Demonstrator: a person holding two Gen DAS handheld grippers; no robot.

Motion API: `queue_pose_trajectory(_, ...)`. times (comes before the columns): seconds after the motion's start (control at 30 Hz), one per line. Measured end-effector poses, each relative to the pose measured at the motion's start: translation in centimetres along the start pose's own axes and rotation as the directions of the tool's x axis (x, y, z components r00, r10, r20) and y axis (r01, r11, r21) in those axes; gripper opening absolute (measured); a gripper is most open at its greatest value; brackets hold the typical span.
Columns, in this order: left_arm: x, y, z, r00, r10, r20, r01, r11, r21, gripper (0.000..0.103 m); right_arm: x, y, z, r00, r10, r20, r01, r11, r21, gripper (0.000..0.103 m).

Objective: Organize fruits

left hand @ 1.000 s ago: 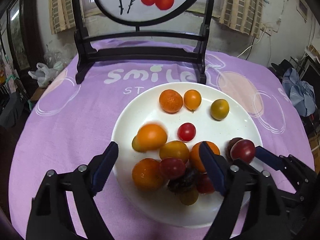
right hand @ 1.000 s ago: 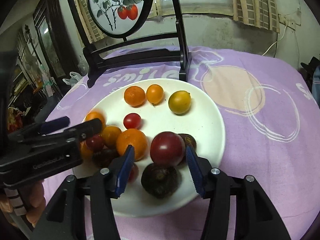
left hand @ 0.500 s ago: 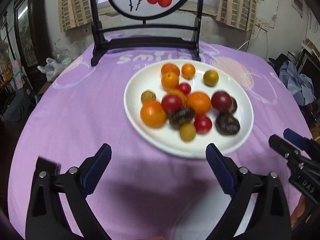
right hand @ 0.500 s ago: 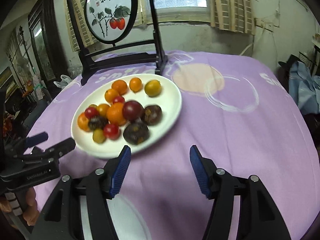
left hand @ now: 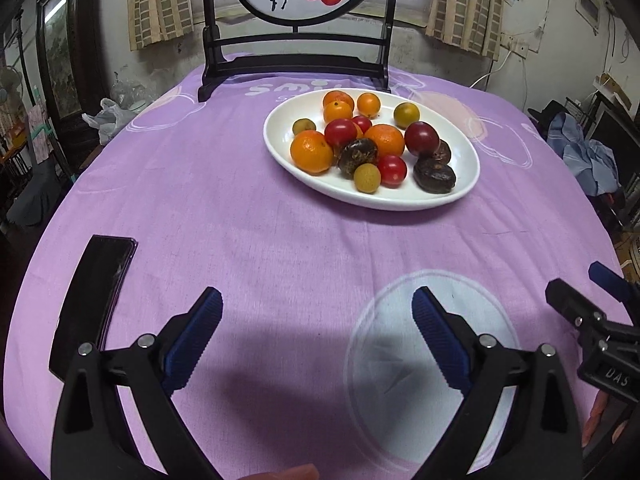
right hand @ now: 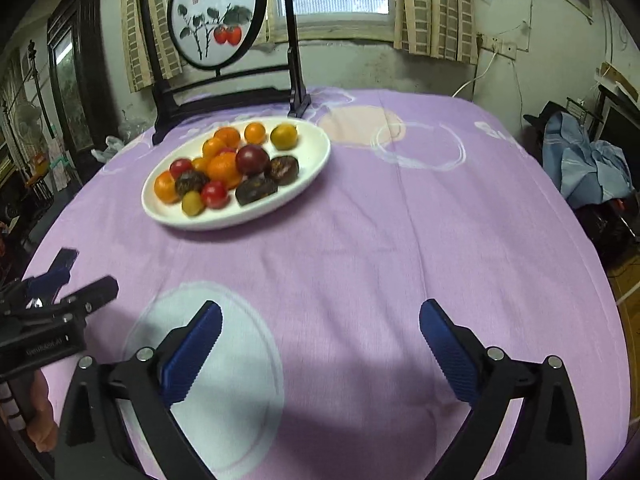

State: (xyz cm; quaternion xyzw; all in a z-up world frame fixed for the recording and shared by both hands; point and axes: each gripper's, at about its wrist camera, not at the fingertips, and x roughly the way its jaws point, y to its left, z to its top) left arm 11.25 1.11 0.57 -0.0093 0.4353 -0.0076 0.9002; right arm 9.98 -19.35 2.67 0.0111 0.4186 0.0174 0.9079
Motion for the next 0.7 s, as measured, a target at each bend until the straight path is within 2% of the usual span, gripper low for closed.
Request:
queue_pose_trajectory(0.13,-0.2,-0.1,-0.4,1.0,0.014,0.007,-0.014,1.0,0.007,0.093,0.3,-0.2,-1.1,1.0,-0.006,-0.024,0.006,1.0,-0.007,0.1)
queue_pose_trajectory(0.3,-0.9,0.1,-0.7,0.998,0.022,0.052,-0.021,1.0,-0.014,0.093,1.0,-1.0,-1.8,0.999,0.011,-0.046,-0.009,0.999,0.035,0.1)
queue_pose_trajectory(0.53,-0.1,-0.2,-0.9,1.0,-0.006,0.03,0.006,1.0,0.006,0.096,1.5,-1.5,-2.6,0.997,0.038,-0.067,-0.035,0.998,0.048,0.1)
queue_pose_trajectory(0.7,0.8,0.0,-1.2,1.0,0.024,0.009,-0.024,1.0,-0.016,0.096,1.8,-1.2,-3.2,0.996,0.024,-0.087,-0.022,0.999,0.022,0.1)
